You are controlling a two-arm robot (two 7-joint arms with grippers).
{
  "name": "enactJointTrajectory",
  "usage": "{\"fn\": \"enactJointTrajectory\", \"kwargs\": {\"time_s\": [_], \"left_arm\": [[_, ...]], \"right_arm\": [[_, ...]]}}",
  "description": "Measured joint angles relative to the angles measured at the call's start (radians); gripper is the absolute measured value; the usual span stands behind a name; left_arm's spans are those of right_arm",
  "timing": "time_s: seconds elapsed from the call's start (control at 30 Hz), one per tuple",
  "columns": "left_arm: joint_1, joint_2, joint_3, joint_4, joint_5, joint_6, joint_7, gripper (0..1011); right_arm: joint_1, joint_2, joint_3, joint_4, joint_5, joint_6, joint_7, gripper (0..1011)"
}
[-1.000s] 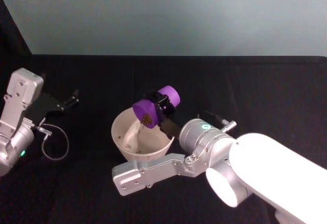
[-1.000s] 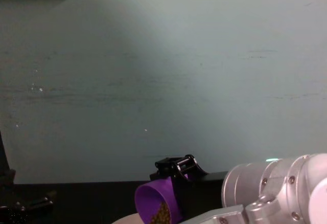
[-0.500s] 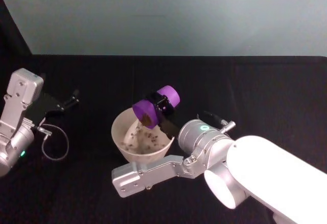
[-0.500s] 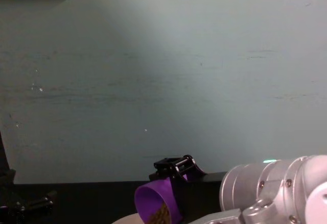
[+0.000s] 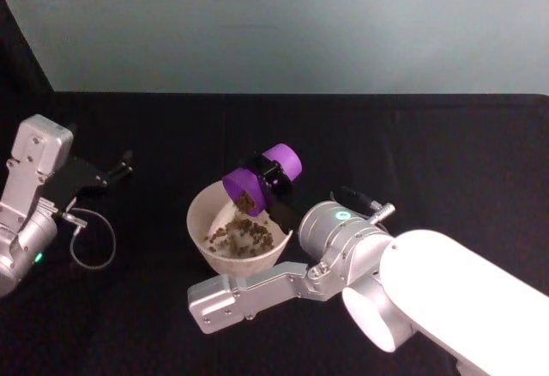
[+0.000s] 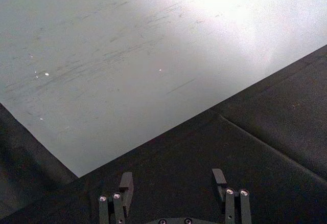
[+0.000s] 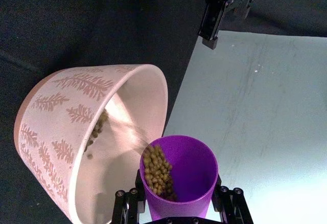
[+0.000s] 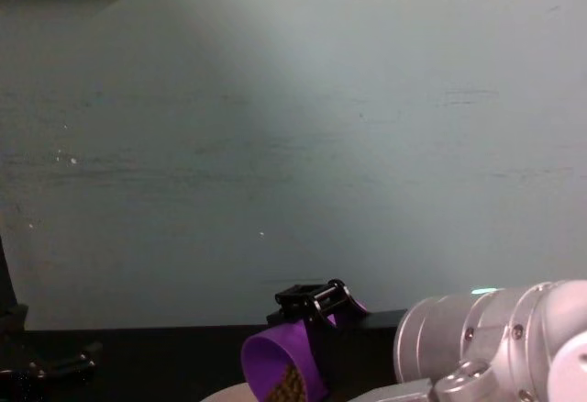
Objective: Pick up the cup and pour the mung beans from the cup into the bowl.
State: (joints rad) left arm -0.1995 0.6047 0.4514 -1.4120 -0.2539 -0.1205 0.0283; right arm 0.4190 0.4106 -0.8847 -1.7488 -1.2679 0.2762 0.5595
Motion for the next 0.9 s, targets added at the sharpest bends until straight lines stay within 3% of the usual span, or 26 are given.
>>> {"fn": "enactJointTrajectory", "kwargs": {"time_s": [0.7,0.9], "left_arm": [[0.0,0.0,0.0,0.0,0.0,0.0,0.0,1000],[0.0,0.0,0.0,0.0,0.0,0.0,0.0,1000]], "right_arm": [[-0.009,-0.009,-0.001,-0.007,-0.081,-0.017,0.026,718],[-0.005,-0.004,-0.015,-0.008,-0.115,-0.024,0.034,718]]}}
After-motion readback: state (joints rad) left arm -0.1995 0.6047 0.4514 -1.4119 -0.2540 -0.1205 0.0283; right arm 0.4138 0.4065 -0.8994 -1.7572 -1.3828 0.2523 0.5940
